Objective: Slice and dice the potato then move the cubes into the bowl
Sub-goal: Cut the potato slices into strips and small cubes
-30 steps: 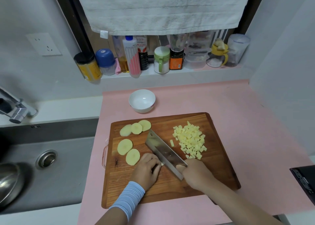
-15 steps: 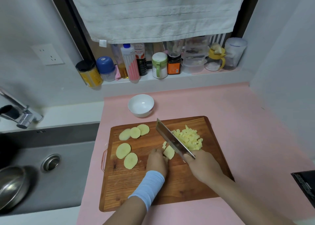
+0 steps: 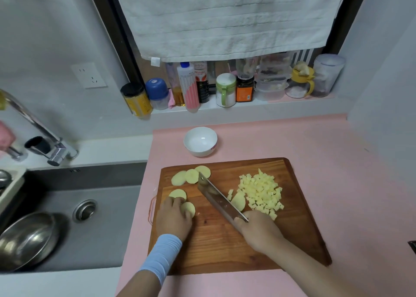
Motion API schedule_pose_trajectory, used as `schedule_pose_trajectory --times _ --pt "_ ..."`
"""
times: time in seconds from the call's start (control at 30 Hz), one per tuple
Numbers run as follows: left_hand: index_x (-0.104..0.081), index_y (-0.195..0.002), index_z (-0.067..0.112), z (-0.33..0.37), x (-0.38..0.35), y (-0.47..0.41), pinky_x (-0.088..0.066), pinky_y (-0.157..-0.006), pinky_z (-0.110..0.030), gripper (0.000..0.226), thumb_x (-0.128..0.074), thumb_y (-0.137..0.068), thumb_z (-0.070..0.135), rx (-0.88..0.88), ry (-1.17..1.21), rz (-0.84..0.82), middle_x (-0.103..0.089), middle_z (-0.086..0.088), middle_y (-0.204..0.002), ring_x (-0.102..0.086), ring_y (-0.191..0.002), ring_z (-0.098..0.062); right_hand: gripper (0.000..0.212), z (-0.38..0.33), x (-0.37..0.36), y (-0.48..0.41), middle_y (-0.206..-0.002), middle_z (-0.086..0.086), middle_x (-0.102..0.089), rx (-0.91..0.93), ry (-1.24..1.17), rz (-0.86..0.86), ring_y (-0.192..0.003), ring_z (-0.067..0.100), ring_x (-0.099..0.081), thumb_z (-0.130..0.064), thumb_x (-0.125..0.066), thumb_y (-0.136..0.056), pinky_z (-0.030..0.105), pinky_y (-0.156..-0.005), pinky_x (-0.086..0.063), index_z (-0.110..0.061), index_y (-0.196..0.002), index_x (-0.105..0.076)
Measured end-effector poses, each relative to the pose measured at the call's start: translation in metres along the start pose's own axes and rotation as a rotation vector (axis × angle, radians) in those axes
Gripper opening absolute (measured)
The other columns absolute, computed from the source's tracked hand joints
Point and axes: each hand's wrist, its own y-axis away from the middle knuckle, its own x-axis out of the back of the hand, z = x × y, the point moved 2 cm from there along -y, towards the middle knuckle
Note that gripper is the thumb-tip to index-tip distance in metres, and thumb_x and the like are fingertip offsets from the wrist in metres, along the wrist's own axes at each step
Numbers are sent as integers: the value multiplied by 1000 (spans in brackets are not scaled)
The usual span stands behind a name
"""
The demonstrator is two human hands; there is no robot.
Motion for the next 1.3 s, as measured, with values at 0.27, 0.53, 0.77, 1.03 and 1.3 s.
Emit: schedule_pose_trajectory --times 0.27,0.53,0.77,1.03,1.3 --pt "-57 -125 13 11 -15 15 -37 -105 -35 45 -68 -85 31 21 132 -33 -48 -8 -124 -47 -117 -27 37 12 5 -6 -74 0 -67 -97 -88 84 -69 19 -65 -38 -45 -103 30 -59 -46 -19 -77 -64" --pt "-54 -125 16 62 -28 17 -38 -94 -22 34 -62 -92 21 1 322 -222 -43 -1 -128 -55 -110 -21 33 24 18 -4 -82 -6 -65 -126 34 199 -74 12 -61 -41 -41 -105 28 -54 -42 -23 -88 -63" --pt "-62 -115 23 38 -25 -1 -35 -105 -21 46 -62 -72 9 -603 200 -318 -51 12 -129 -41 -122 -7 35 15 11 6 -77 -6 -66 -66 56 138 -73 14 -64 -43 -46 -103 32 -62 -51 -25 -77 -61" --pt "-70 -97 16 40 -51 6 -49 -86 -27 28 -84 -75 28 -651 208 -132 -61 3 -105 -52 -98 -16 33 10 7 5 -79 -8 -66 -47 68 124 -73 9 -62 -43 -46 -104 27 -59 -47 -24 -85 -65" --pt "-63 -89 16 57 -51 14 -51 -70 -31 10 -61 -83 24 -778 173 -48 -55 4 -93 -50 -86 -17 33 4 8 6 -79 -8 -65 24 201 185 -74 11 -61 -44 -42 -105 27 -61 -47 -26 -90 -66"
